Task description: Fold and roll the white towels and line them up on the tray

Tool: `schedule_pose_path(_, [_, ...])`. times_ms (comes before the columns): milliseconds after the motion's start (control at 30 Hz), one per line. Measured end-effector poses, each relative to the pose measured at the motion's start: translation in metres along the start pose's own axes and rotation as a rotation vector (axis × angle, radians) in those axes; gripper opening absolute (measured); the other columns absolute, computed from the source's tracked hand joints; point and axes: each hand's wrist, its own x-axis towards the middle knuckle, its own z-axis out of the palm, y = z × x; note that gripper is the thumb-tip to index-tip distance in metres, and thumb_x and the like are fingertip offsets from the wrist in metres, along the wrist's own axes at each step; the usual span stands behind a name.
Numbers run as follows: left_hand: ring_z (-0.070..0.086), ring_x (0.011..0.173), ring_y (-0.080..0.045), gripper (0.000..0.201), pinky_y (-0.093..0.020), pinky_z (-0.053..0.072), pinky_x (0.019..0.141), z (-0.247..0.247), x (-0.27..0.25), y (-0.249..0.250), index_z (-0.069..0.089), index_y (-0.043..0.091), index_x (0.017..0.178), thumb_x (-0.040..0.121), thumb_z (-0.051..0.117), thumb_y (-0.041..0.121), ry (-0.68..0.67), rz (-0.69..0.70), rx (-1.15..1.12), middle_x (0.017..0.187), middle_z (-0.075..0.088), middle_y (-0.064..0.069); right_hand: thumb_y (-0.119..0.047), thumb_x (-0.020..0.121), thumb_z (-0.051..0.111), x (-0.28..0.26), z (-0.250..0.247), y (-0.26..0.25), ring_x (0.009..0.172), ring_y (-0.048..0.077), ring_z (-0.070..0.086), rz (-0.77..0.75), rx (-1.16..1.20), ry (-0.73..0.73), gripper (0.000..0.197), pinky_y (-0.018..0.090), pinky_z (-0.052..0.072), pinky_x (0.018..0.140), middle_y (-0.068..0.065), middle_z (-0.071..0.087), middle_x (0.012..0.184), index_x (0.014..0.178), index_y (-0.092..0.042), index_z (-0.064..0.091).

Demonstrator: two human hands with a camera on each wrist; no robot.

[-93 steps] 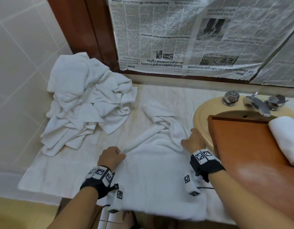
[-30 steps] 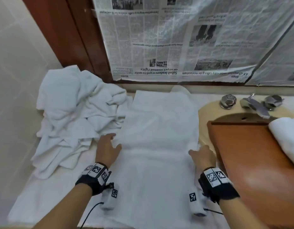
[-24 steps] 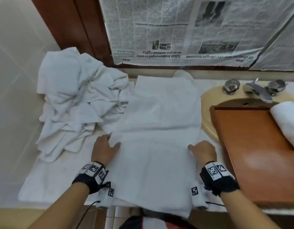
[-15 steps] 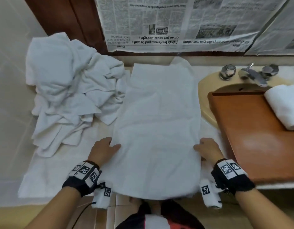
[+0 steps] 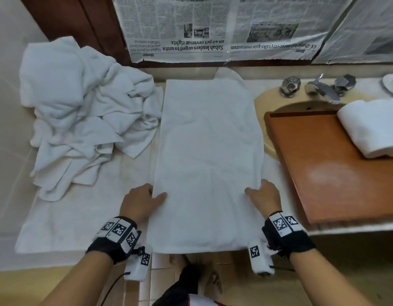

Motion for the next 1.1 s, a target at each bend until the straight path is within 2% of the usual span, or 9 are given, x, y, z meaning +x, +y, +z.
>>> schedule_pose_path(200, [0.048,0.067,-0.021,0.04,-0.031,0.03,0.056,0.007,-0.019,0.004,0.038,0.015,0.069,0.092,0.057,0.041,-0.001,0.038,-0.052,0.069,0.049,-0.001,-0.012,0.088,0.054,-0.02,-0.02,0.026,0.083,0.023,0.053,-0.042,0.093,-0.05,0.011,0.026,0.039,0.06,0.008,0.06,0.096,0.096,-0.006,0.058])
schedule_pose_path(367, [0.046,0.064,-0.022,0.043,-0.032,0.028,0.057,0.017,-0.032,-0.005,0.039,0.012,0.069,0.091,0.061,0.041,0.039,-0.004,-0.117,0.067,0.049,-0.008,-0.015,0.091,0.056,-0.023,-0.028,0.046,0.086,0.025,0.054,-0.112,0.078,-0.088,0.01,0.028,0.039,0.069,0.005,0.058,0.089,0.091,-0.005,0.057])
schedule_pose_path(467, [0.058,0.074,-0.026,0.042,-0.034,0.038,0.062,0.019,-0.042,-0.011,0.055,0.004,0.074,0.091,0.061,0.042,0.029,-0.046,-0.233,0.077,0.064,-0.013,-0.014,0.089,0.061,-0.024,-0.033,0.056,0.078,0.024,0.052,-0.132,0.066,-0.124,0.025,0.029,0.038,0.063,0.002,0.05,0.074,0.07,-0.013,0.046])
schedule_pose_path(533, [0.063,0.081,-0.029,0.046,-0.038,0.046,0.071,0.018,-0.048,-0.018,0.064,0.0,0.079,0.084,0.066,0.045,-0.004,-0.072,-0.333,0.081,0.069,-0.013,-0.009,0.087,0.061,-0.029,-0.038,0.06,0.064,0.018,0.042,-0.126,0.017,-0.102,0.034,0.029,0.031,0.056,0.003,0.039,0.068,0.064,-0.012,0.036])
schedule_pose_path(600, [0.06,0.075,-0.027,0.044,-0.035,0.042,0.065,0.015,-0.057,-0.024,0.059,0.004,0.068,0.083,0.068,0.044,-0.045,-0.068,-0.27,0.072,0.064,-0.011,-0.007,0.086,0.06,-0.036,-0.042,0.065,0.06,0.015,0.037,-0.1,-0.061,-0.101,0.035,0.026,0.027,0.052,0.002,0.035,0.068,0.064,-0.012,0.033])
schedule_pose_path(733, [0.05,0.065,-0.017,0.042,-0.031,0.033,0.059,0.014,-0.073,-0.028,0.045,0.015,0.063,0.087,0.066,0.042,-0.07,-0.024,-0.004,0.067,0.053,-0.003,-0.02,0.089,0.063,-0.052,-0.045,0.065,0.083,0.026,0.057,0.002,-0.131,-0.254,0.021,0.029,0.046,0.057,0.009,0.055,0.087,0.08,-0.011,0.046])
schedule_pose_path(833, [0.048,0.064,-0.017,0.041,-0.03,0.033,0.058,0.009,-0.067,-0.021,0.046,0.016,0.066,0.087,0.064,0.047,-0.026,0.018,-0.01,0.068,0.053,-0.001,-0.028,0.089,0.065,-0.054,-0.043,0.053,0.068,0.02,0.051,-0.028,-0.109,-0.186,0.028,0.028,0.041,0.053,0.006,0.049,0.076,0.078,-0.012,0.045])
schedule_pose_path(967, [0.042,0.061,-0.018,0.044,-0.031,0.028,0.054,0.006,-0.051,-0.009,0.039,0.015,0.067,0.089,0.06,0.046,-0.005,0.065,-0.061,0.065,0.046,-0.001,-0.028,0.089,0.065,-0.048,-0.032,0.033,0.072,0.024,0.051,-0.032,-0.088,-0.083,0.031,0.032,0.04,0.065,0.005,0.048,0.073,0.072,-0.011,0.046])
schedule_pose_path(1100, [0.044,0.065,-0.02,0.038,-0.031,0.028,0.055,0.006,-0.041,-0.016,0.039,0.014,0.067,0.09,0.058,0.038,-0.064,0.099,-0.032,0.067,0.047,-0.001,-0.022,0.087,0.062,-0.042,-0.02,0.026,0.086,0.027,0.055,0.0,-0.144,-0.053,0.016,0.032,0.044,0.071,0.009,0.057,0.094,0.089,-0.009,0.053])
